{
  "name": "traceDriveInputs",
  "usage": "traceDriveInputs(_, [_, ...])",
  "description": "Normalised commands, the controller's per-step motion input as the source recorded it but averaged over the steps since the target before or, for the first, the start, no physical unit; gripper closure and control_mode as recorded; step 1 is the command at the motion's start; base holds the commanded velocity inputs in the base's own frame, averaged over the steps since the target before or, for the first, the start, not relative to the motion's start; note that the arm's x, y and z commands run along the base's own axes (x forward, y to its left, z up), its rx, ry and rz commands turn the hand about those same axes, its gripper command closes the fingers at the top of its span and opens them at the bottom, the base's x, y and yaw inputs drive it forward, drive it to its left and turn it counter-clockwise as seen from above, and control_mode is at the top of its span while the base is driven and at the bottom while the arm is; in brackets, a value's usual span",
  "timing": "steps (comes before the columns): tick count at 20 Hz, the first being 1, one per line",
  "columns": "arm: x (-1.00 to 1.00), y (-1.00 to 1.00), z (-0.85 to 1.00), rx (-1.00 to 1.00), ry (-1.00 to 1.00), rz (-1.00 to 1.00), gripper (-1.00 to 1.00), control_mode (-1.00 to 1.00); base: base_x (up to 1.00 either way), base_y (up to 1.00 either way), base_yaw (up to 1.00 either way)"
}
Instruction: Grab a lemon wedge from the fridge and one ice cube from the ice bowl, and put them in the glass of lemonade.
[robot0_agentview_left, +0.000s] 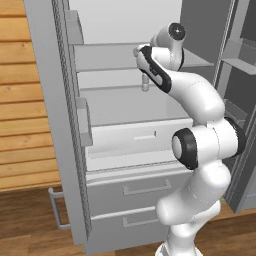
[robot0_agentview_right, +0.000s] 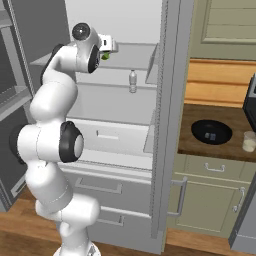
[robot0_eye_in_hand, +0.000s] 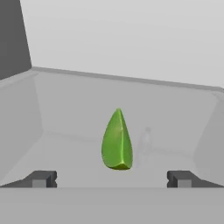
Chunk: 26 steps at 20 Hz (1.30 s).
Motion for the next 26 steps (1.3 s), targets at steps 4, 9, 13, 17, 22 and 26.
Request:
traceDriveInputs(4, [0.43,0.00,0.00,0.00,0.06,0.01,-1.00,-1.00,0.00,0.00,0.00])
traceDriveInputs(9, [0.09,-0.01,0.00,0.00,0.11,0.01,-1.00,-1.00,0.00,0.00,0.00])
traceDriveInputs(13, [0.00,-0.04,-0.02,0.00,0.06,0.00,-1.00,-1.00,0.00,0.00,0.00])
traceDriveInputs(17, [0.00,0.00,-0.24,0.00,0.00,0.00,-1.00,-1.00,0.00,0.00,0.00])
traceDriveInputs(22, [0.04,0.00,-0.14,0.00,0.00,0.00,-1.00,-1.00,0.00,0.00,0.00])
traceDriveInputs(26, [0.19,0.00,0.00,0.00,0.03,0.00,-1.00,-1.00,0.00,0.00,0.00])
